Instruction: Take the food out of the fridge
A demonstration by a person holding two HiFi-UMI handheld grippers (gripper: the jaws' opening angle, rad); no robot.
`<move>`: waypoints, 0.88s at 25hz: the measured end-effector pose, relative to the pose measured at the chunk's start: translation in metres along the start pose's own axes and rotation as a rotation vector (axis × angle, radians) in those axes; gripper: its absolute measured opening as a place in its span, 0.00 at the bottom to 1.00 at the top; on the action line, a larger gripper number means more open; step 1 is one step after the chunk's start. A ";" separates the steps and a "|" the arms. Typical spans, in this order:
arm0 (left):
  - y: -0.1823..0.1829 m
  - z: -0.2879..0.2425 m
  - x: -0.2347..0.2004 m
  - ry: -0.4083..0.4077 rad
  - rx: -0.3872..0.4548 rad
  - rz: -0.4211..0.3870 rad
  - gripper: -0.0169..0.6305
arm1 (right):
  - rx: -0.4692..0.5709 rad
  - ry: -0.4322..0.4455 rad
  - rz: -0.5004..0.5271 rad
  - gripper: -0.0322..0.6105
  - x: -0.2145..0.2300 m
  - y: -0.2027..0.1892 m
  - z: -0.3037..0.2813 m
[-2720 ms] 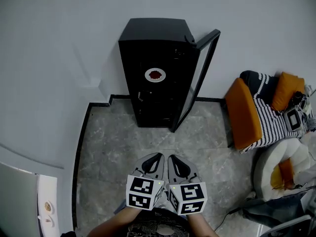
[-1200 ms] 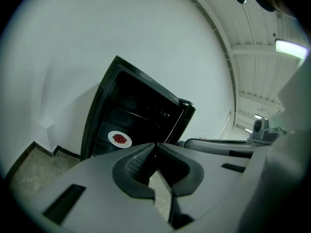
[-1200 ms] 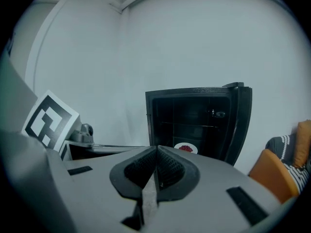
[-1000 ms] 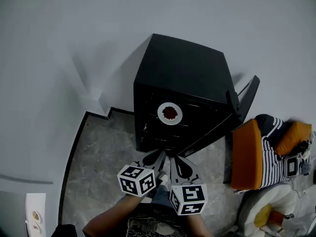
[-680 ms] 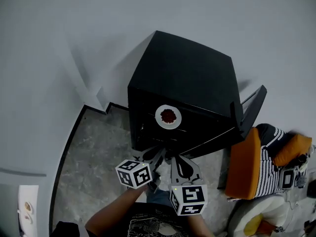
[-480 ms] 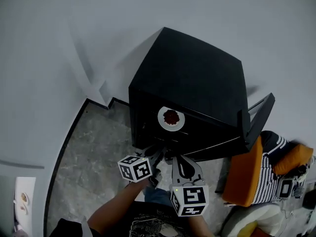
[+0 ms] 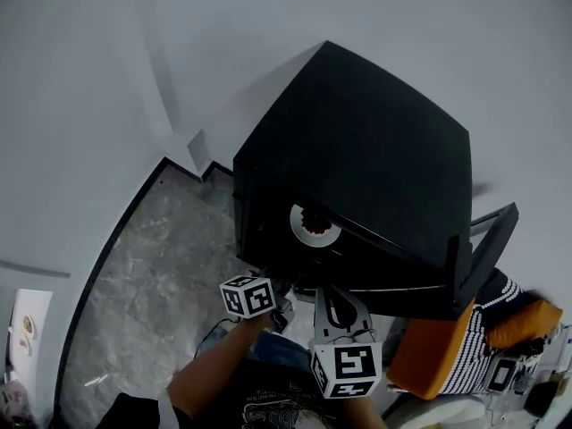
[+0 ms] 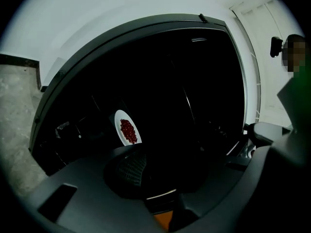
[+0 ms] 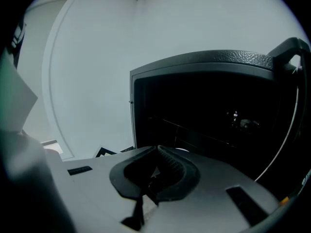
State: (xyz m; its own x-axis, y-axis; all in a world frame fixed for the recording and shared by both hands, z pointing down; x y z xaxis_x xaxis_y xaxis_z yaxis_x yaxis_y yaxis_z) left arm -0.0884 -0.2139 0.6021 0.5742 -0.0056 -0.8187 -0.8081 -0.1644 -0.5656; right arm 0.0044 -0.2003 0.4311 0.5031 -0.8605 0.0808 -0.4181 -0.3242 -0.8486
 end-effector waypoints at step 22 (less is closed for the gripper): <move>-0.015 -0.060 -0.062 0.137 0.064 0.233 0.27 | -0.063 0.042 0.064 0.09 0.036 -0.010 -0.019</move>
State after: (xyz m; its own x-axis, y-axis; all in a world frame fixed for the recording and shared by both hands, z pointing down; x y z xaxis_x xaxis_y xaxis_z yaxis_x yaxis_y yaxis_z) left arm -0.1037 -0.2698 0.6670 0.3804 -0.1700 -0.9091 -0.9248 -0.0804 -0.3719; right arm 0.0123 -0.2359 0.4528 0.4422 -0.8955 0.0507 -0.4953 -0.2910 -0.8185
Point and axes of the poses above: the fingertips, and each gripper's own axes: z backward along the fingers, x to its right, y out of its top, the point moved 5 cm from there along z, backward along the fingers, and after that the axes turned 8 degrees about -z, right-handed, at the moved point
